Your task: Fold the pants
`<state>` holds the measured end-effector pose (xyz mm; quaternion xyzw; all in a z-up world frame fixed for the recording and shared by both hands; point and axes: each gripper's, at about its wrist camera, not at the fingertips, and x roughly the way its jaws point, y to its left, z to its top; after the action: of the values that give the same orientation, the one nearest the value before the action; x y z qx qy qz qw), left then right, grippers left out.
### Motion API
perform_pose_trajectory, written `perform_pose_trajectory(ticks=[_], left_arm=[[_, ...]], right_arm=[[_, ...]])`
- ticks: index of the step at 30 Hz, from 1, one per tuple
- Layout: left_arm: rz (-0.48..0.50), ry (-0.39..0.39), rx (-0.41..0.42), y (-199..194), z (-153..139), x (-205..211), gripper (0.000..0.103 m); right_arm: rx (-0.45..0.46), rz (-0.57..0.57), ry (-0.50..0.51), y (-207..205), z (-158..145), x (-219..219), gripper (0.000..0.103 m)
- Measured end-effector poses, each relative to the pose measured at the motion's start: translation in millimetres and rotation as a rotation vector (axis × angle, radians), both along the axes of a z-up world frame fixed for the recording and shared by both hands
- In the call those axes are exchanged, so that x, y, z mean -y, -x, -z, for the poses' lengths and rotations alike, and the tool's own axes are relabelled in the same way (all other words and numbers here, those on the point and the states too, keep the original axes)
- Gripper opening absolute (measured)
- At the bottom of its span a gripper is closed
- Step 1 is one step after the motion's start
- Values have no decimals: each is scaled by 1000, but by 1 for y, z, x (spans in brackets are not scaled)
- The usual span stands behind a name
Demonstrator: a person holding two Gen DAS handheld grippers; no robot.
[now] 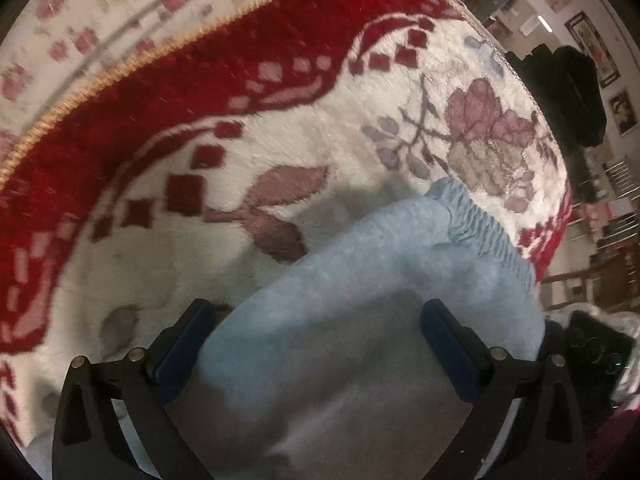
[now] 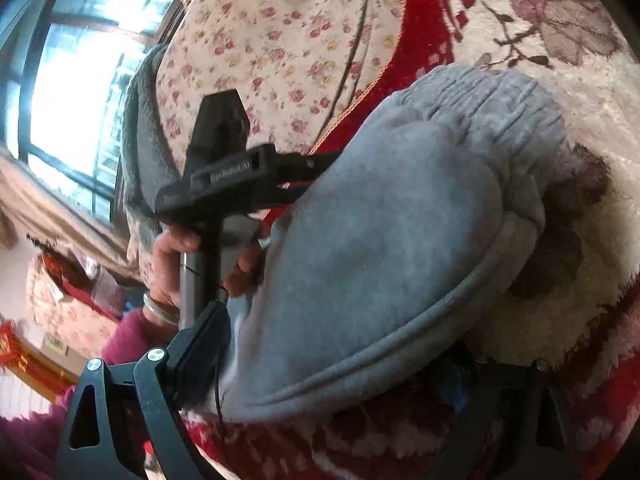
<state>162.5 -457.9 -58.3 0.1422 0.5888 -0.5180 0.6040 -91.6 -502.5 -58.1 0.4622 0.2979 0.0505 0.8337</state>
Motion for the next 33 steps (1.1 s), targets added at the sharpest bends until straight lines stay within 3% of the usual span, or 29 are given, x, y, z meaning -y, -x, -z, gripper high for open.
perform_pose_trajectory(ticks=[6, 8, 10, 12, 14, 16, 23, 28, 33], left_arm=[[5, 39, -32, -2, 3, 0, 103], [20, 44, -17, 2, 3, 1, 102], [15, 48, -19, 2, 3, 1, 100], [7, 51, -4, 2, 0, -2, 88], [-9, 66, 6, 1, -2, -5, 60], [-8, 100, -13, 1, -7, -10, 43], [-14, 118, 56, 8, -23, -15, 20], [-14, 134, 82, 13, -39, -19, 18], [-28, 143, 87, 15, -46, -24, 18]], right_arm=[[1, -21, 69, -4, -3, -3, 91], [-8, -21, 74, -6, -2, 0, 69], [-4, -8, -6, -6, 6, 9, 58], [6, -11, -31, -5, 7, 11, 51], [21, -21, 6, -6, 1, 8, 47], [42, -32, 35, -7, -7, 5, 44], [82, -63, 114, -8, -23, -1, 38], [134, -104, 178, -11, -40, -7, 34], [161, -121, 173, -13, -48, -9, 30]])
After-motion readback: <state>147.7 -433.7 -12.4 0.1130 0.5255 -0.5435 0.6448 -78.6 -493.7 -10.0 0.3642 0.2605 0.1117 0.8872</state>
